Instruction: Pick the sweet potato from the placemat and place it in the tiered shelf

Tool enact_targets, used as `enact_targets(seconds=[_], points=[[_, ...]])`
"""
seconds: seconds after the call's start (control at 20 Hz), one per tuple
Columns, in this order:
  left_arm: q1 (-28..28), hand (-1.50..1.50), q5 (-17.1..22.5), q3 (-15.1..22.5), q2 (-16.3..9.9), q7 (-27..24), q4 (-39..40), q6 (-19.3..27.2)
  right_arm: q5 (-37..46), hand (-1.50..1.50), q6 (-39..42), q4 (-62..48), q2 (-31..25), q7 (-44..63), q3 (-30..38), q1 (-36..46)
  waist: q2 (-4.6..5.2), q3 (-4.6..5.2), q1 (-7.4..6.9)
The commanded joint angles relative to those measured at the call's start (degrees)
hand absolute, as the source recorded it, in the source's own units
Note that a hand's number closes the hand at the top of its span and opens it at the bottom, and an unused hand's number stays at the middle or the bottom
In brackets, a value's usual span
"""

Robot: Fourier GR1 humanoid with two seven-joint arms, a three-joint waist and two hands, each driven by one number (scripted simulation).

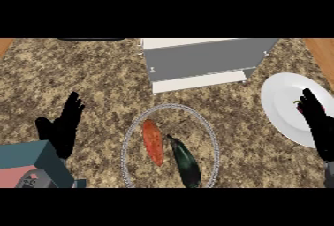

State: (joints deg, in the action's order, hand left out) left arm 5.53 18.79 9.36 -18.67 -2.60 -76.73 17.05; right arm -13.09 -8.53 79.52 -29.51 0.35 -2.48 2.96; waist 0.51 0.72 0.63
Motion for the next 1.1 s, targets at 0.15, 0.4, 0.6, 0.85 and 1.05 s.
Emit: enact_targets(seconds=[0.15, 0.4, 0.6, 0.85, 1.05], points=[[5.03, 0.0, -2.9, 0.21, -2.13, -0.64, -3.19, 0.27, -1.17, 1.5, 10.65, 7.98, 10.64, 1.58, -16.18, 12.28, -0.42, -0.82, -6.4], [6.57, 0.0, -3.62, 1.69, -2.01, 2.25, -7.48, 0.81, -2.43, -1.5, 4.33, -0.98, 27.23, 8.2, -20.9, 23.02, 0.2, -0.88, -7.09], [4.07, 0.0, -3.62, -0.05, -3.45, 3.88, -10.33, 1.92, -10.22, -1.5, 16.78, -4.32, 26.83, 4.13, -16.57, 31.07, -0.24, -0.8, -3.69], [1.79, 0.0, -4.6, -0.73, -4.76, 6.45, -13.85, 3.38, -8.23, -1.5, 27.49, -2.98, 20.43, 9.23, -20.06, 38.08, -0.7, -0.74, -2.41], [0.71, 0.0, -3.9, -0.85, -3.85, 4.71, -13.14, 2.4, -7.38, -1.5, 34.09, 2.78, 15.58, 18.85, -23.99, 45.4, -1.06, -0.62, -1.66]])
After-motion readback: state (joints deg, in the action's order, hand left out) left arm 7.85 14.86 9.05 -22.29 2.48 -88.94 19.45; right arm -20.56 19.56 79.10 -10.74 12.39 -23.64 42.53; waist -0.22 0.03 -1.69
